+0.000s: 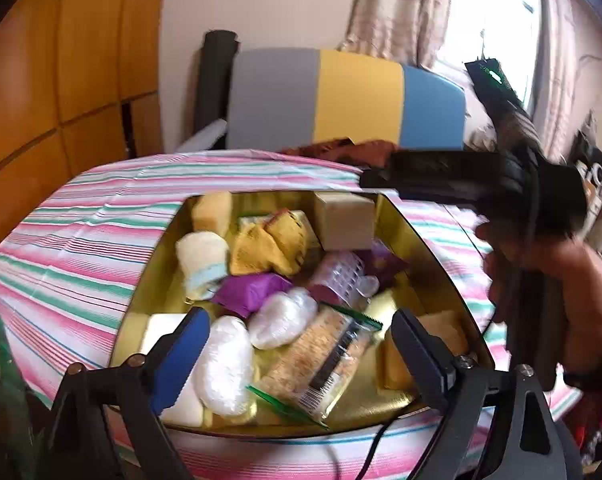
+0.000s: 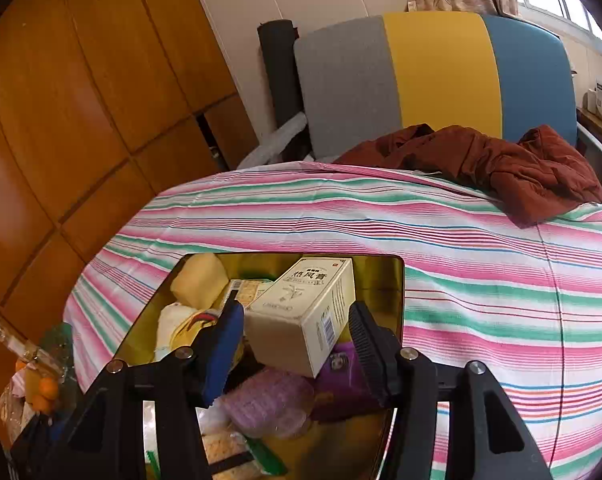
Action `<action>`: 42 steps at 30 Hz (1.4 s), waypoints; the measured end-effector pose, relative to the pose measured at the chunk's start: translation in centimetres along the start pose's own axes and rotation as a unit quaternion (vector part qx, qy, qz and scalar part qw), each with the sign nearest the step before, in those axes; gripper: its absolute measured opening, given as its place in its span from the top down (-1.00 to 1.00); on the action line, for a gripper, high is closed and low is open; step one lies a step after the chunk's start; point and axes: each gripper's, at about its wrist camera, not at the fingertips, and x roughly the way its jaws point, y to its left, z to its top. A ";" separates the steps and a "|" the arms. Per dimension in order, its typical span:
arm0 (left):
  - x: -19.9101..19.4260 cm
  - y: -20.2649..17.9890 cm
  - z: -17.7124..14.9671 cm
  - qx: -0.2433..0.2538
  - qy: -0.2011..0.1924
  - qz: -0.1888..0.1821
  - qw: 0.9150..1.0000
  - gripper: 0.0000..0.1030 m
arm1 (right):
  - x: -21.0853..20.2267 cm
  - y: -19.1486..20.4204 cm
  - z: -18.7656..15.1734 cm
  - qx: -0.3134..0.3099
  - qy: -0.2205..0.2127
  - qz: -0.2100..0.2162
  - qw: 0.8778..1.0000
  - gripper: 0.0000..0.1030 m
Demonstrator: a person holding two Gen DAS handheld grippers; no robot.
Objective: Organize objects
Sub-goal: 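Lower both items into the tray and open both grippers, then withdraw both open grippers from the gold tray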
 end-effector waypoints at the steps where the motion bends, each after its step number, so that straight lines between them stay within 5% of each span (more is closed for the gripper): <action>1: -0.1 0.2 0.0 -0.007 -0.002 0.003 1.000 -0.91 | 0.0 0.0 0.0 -0.004 0.001 0.004 1.000 0.16; 6: -0.3 1.1 0.4 -0.061 0.008 0.017 0.998 -1.00 | 1.9 1.6 1.3 -0.040 0.009 0.012 0.999 0.28; 11: 0.2 2.4 0.5 -0.118 0.037 0.017 0.992 -1.00 | 5.8 2.7 2.3 -0.057 0.072 0.028 0.995 0.28; 21: 0.0 2.6 2.1 -0.115 0.036 0.057 0.991 -0.99 | 4.1 1.6 1.8 -0.102 0.124 -0.075 0.984 0.27; 26: 0.4 1.9 3.6 -0.097 0.068 0.135 0.984 -0.99 | 3.5 0.8 1.4 -0.055 0.095 0.036 0.993 0.19; 29: 1.1 1.5 4.1 -0.071 0.100 0.196 0.973 -0.99 | 0.9 -0.2 0.9 0.016 0.058 0.057 0.997 0.17; 33: 1.1 1.1 4.1 -0.048 0.108 0.208 0.971 -0.99 | -3.0 0.1 -0.4 0.015 0.026 0.028 0.999 0.07; 42: 0.7 0.3 4.3 -0.069 0.116 0.183 0.974 -0.99 | -7.1 2.4 -2.4 -0.033 0.029 -0.071 0.996 -0.14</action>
